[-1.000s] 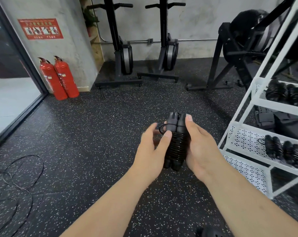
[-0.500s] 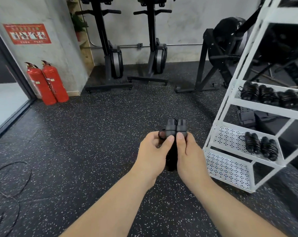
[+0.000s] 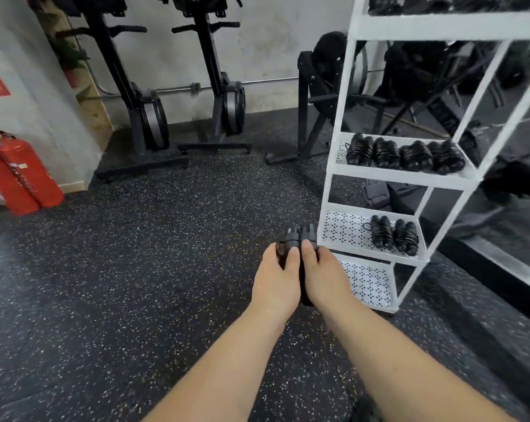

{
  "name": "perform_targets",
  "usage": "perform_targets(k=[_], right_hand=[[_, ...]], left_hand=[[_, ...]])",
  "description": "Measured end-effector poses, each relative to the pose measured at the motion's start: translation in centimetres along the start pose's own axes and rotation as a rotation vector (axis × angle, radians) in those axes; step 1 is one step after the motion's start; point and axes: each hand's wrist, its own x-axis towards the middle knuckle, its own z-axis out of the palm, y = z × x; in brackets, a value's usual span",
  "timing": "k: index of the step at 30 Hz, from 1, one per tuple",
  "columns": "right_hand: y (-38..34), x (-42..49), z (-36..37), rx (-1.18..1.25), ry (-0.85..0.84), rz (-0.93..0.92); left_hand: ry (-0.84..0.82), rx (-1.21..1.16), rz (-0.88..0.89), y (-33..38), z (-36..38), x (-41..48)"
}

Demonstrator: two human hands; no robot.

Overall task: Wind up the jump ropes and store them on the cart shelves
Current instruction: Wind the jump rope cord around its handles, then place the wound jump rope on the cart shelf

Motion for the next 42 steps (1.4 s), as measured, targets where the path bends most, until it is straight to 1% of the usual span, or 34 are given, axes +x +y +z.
perform_targets(k=[3,5,9,11,14,17,20,26,30,32,34,35,38,40,42], right_hand=[[1.2,1.1,-1.6,0.254,-0.005,0.126],[1.8,1.8,-2.8,0.37,0.001,0.198],[2.2,3.1,-5.6,0.568,0.032,0.315],[2.6,3.7,-6.8,0.63,0.051,0.36],[3.3,4.6,-8.2,0.691,0.065,0.378],[3.9,5.3,-9.4,0.748,0.06,0.376],[4.9,6.4,-10.1,0.753,0.06,0.358],[7.3,8.8,-10.5,0.645,0.074,0.331],[8.5,9.3,-11.1,0.645,0.103,0.297],[9.1,9.6,-11.1,0.626,0.13,0.265],[9.8,10.1,-10.8,0.524,0.185,0.246],[10.4,10.6,-10.7,0.43,0.212,0.254],[12.4,12.5,-11.1,0.154,0.227,0.329],[13.8,13.8,-11.2,0.038,0.238,0.358],[15.2,14.8,-10.8,-0.066,0.273,0.342]], left_hand=[[-0.033,0.031,0.003,0.5,2.2,-0.4],[-0.049,0.061,0.02,0.7,3.4,-0.7],[-0.086,0.227,0.114,0.8,5.8,-1.1],[-0.115,0.309,0.182,1.0,7.0,-1.3],[-0.15,0.399,0.238,1.6,8.6,-1.1],[-0.127,0.523,0.276,2.3,10.3,-0.5],[-0.108,0.626,0.298,2.7,12.0,0.4],[-0.125,0.788,0.276,1.8,15.6,2.7],[-0.132,0.781,0.294,1.2,16.8,4.4],[-0.133,0.728,0.294,1.0,17.3,5.8],[-0.13,0.711,0.271,1.0,18.0,7.4],[-0.126,0.728,0.258,1.1,18.4,8.2],[-0.135,0.772,0.233,1.1,19.8,10.7],[-0.153,0.8,0.22,0.9,20.8,12.3],[-0.169,0.834,0.219,0.5,21.8,14.0]])
